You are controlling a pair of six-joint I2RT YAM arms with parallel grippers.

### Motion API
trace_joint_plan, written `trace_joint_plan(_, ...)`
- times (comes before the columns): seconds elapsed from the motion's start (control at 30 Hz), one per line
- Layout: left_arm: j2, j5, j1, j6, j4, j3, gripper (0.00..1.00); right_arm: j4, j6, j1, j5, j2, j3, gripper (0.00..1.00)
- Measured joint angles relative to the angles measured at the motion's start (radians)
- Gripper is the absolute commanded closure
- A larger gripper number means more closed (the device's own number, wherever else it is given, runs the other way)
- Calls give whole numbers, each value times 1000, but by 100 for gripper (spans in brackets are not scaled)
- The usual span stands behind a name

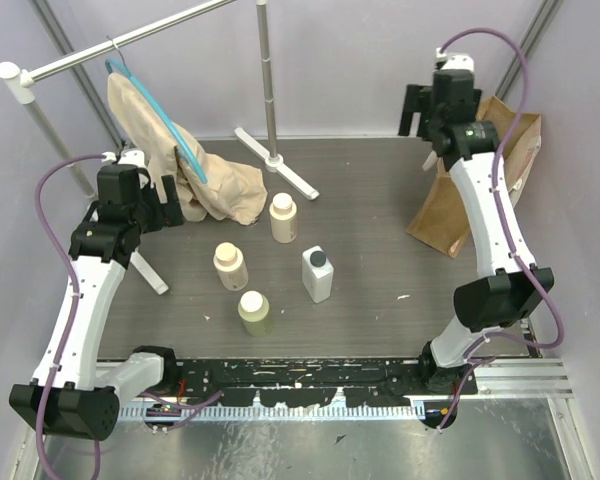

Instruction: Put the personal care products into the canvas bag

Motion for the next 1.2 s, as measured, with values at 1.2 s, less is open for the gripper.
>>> trace_joint_plan(1.2,-32,46,0,8,31,-102,2,-11,36,-455,-251,429,5,0)
